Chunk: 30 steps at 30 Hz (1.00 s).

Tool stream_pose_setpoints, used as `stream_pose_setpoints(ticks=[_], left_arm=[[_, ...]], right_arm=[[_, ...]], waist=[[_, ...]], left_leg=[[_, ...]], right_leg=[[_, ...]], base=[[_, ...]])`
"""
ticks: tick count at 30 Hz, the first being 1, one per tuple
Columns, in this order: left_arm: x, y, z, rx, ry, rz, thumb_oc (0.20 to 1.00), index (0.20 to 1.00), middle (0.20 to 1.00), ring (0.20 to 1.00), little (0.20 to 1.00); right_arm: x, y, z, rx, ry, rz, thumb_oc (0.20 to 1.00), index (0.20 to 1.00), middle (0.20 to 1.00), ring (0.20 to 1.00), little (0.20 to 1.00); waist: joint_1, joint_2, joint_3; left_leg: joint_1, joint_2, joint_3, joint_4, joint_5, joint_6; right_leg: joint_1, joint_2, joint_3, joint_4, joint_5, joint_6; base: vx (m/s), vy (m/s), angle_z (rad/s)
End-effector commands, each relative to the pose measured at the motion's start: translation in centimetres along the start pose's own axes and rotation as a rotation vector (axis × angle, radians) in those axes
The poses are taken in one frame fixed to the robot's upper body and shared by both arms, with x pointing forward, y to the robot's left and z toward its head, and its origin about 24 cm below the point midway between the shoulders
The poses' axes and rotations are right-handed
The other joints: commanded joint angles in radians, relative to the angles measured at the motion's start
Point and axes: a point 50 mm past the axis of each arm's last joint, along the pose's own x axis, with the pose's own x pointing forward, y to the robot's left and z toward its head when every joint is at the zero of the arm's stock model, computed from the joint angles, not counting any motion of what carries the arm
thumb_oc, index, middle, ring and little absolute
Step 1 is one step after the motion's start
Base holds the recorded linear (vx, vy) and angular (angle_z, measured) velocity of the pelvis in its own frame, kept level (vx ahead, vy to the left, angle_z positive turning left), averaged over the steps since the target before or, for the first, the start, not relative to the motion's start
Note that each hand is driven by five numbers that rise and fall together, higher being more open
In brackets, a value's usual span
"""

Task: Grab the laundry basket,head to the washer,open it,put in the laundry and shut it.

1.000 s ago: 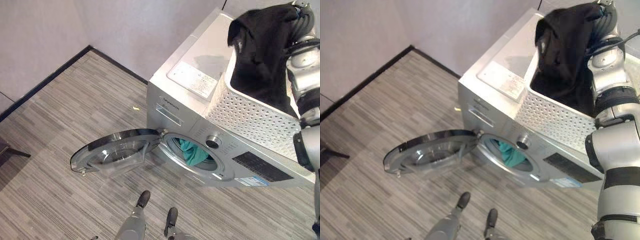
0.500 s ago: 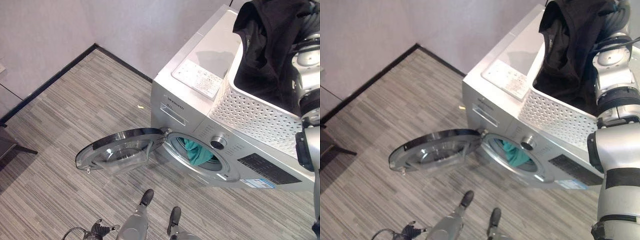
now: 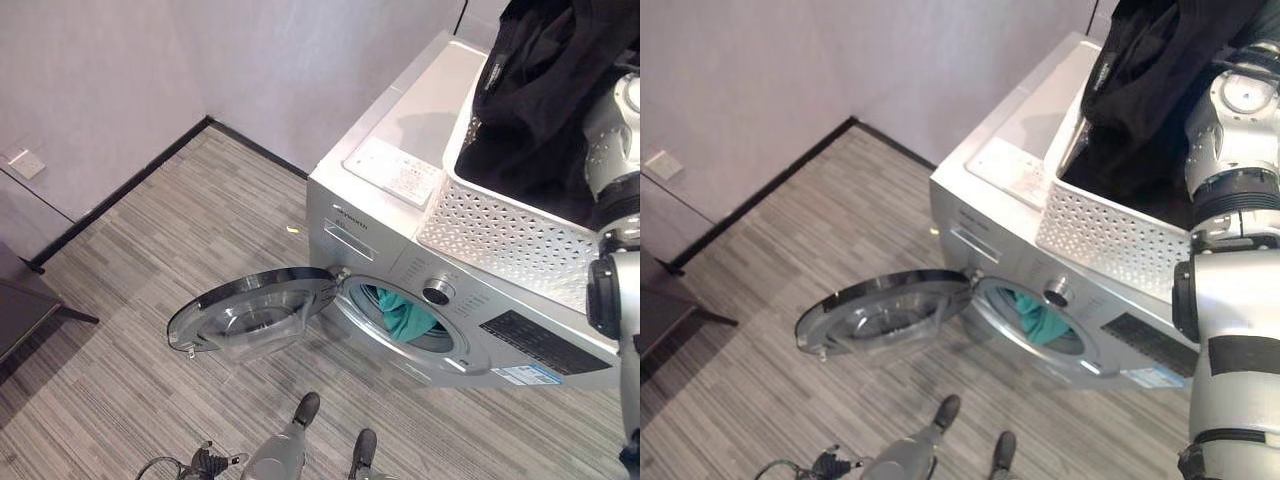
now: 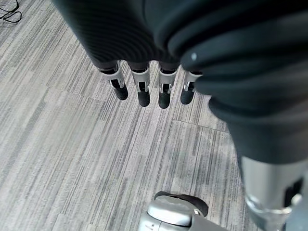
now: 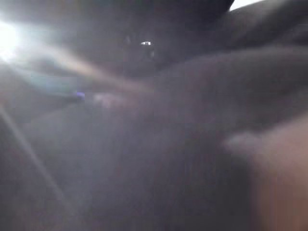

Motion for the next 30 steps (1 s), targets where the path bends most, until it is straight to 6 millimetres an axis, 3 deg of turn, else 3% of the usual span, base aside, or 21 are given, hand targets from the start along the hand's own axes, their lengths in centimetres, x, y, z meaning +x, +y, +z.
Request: stream_pose_setpoints(ticks=[1,5,6,8,10,11,13,15,16,17,20,23,24,27,30], left_arm=[[-0.1,1.9,-2.0,0.035,0.059,0.061,1.0,1.0,1.0,1.0,1.0],[0.2,2.2,-1.0,0.012,0.035,0.077,1.0,1.0,1.0,1.0,1.0],[0.3,2.4,0.2,-0.004,-0.015,0.08,1.0,1.0,1.0,1.0,1.0],[0.4,2.4,0.7,-0.023,-0.043,0.071,1.0,1.0,1.0,1.0,1.0],[0.2,2.7,4.0,-0.063,-0.215,0.03,1.0,1.0,1.0,1.0,1.0],[-1.0,4.0,7.8,-0.062,-0.437,-0.034,1.0,1.0,1.0,1.0,1.0],[-3.5,5.9,11.4,-0.106,-0.654,-0.1,1.0,1.0,1.0,1.0,1.0],[-7.4,8.8,14.6,-0.115,-0.881,-0.151,1.0,1.0,1.0,1.0,1.0],[-7.6,8.9,14.5,-0.118,-0.881,-0.152,1.0,1.0,1.0,1.0,1.0],[-9.1,10.0,15.1,-0.13,-0.942,-0.165,1.0,1.0,1.0,1.0,1.0],[-14.9,13.7,17.4,-0.154,-1.17,-0.213,1.0,1.0,1.0,1.0,1.0],[-17.9,15.0,19.0,-0.167,-1.299,-0.248,1.0,1.0,1.0,1.0,1.0],[-18.0,15.0,19.0,-0.168,-1.298,-0.248,1.0,1.0,1.0,1.0,1.0],[-20.7,15.1,21.0,-0.182,-1.44,-0.307,1.0,1.0,1.0,1.0,1.0],[-21.5,13.6,23.5,-0.208,-1.516,-0.408,1.0,1.0,1.0,1.0,1.0]], right_arm=[[0.1,1.3,2.7,0.209,-0.092,-0.004,0.2,0.2,0.2,0.2,0.2],[0.4,2.8,4.4,0.368,-0.061,-0.052,0.2,0.2,0.2,0.2,0.2],[0.4,4.1,6.5,0.384,-0.104,-0.023,0.2,0.2,0.2,0.2,0.2],[0.3,4.6,7.7,0.376,-0.137,-0.003,0.2,0.2,0.2,0.2,0.2],[0.5,5.2,10.7,0.356,-0.22,0.032,0.2,0.2,0.2,0.2,0.2],[1.1,4.4,13.3,0.307,-0.284,0.031,0.2,0.2,0.2,0.2,0.2],[1.2,4.2,15.5,0.263,-0.35,0.051,0.2,0.2,0.2,0.2,0.2],[0.9,4.8,17.9,0.202,-0.422,0.115,0.2,0.2,0.2,0.2,0.2],[0.9,4.8,18.1,0.204,-0.423,0.116,0.2,0.2,0.2,0.2,0.2],[1.0,4.8,18.3,0.196,-0.42,0.115,0.2,0.2,0.2,0.2,0.2],[0.0,7.4,19.1,0.206,-0.433,0.185,0.2,0.2,0.2,0.2,0.2],[-0.6,8.6,19.5,0.238,-0.444,0.22,0.2,0.2,0.2,0.2,0.2],[-0.6,8.6,19.5,0.24,-0.443,0.22,0.2,0.2,0.2,0.2,0.2],[-1.3,9.9,19.3,0.306,-0.428,0.261,0.2,0.2,0.2,0.2,0.2],[-2.3,11.8,19.6,0.357,-0.42,0.302,0.2,0.2,0.2,0.2,0.2]], waist=[[0.002,-0.073,-0.087],[-0.002,-0.076,-0.117],[-0.003,-0.081,-0.14],[-0.004,-0.079,-0.149],[-0.001,-0.079,-0.169],[0.008,-0.08,-0.183],[0.016,-0.083,-0.197],[0.017,-0.09,-0.216],[0.015,-0.089,-0.214],[0.016,-0.091,-0.222],[0.013,-0.105,-0.255],[0.011,-0.117,-0.276],[0.01,-0.117,-0.277],[0.004,-0.127,-0.291],[-0.016,-0.143,-0.301]], left_leg=[[0.014,0.01,-0.029,-0.008,-0.073,0.021],[0.04,0.009,-0.031,-0.008,-0.079,0.018],[0.057,0.008,-0.032,-0.008,-0.085,0.018],[0.064,0.008,-0.035,-0.007,-0.086,0.017],[0.082,0.007,-0.047,-0.004,-0.098,0.015],[0.09,0.004,-0.063,-0.003,-0.091,0.013],[0.099,0.006,-0.075,-0.002,-0.099,0.01],[0.107,0.008,-0.082,-0.001,-0.102,0.007],[0.105,0.007,-0.083,-0.002,-0.095,0.007],[0.109,0.009,-0.081,-0.002,-0.095,0.006],[0.128,0.015,-0.077,-0.004,-0.103,0.0],[0.135,0.014,-0.085,-0.007,-0.105,-0.002],[0.135,0.014,-0.086,-0.007,-0.105,-0.002],[0.136,0.015,-0.089,-0.007,-0.108,-0.004],[0.137,0.016,-0.089,-0.008,-0.108,-0.005]], right_leg=[[0.022,-0.13,0.031,-0.001,0.017,0.074],[0.053,-0.13,0.023,-0.001,0.01,0.072],[0.074,-0.128,0.017,-0.001,0.003,0.071],[0.084,-0.128,0.011,-0.001,0.001,0.072],[0.113,-0.125,-0.007,-0.001,-0.015,0.068],[0.131,-0.124,-0.028,-0.001,-0.016,0.07],[0.147,-0.122,-0.045,-0.001,-0.026,0.07],[0.158,-0.119,-0.056,-0.001,-0.029,0.072],[0.155,-0.12,-0.056,-0.001,-0.023,0.073],[0.157,-0.12,-0.057,-0.001,-0.022,0.074],[0.173,-0.116,-0.056,-0.001,-0.027,0.074],[0.179,-0.115,-0.06,-0.001,-0.028,0.074],[0.179,-0.115,-0.06,-0.001,-0.028,0.074],[0.182,-0.113,-0.062,-0.001,-0.03,0.073],[0.184,-0.11,-0.061,-0.001,-0.028,0.071]], base=[[0.0,0.0,0.0],[0.03,-0.004,0.05],[0.05,-0.002,0.07],[0.04,-0.003,0.14],[0.05,-0.019,0.12],[0.07,-0.033,0.19],[0.03,-0.029,0.36],[0.02,-0.006,0.27],[0.02,-0.004,0.08],[0.01,0.003,0.06],[0.06,-0.012,-0.05],[0.02,-0.003,0.01],[0.01,-0.004,0.03],[0.01,0.0,0.03],[0.0,-0.004,0.02]])
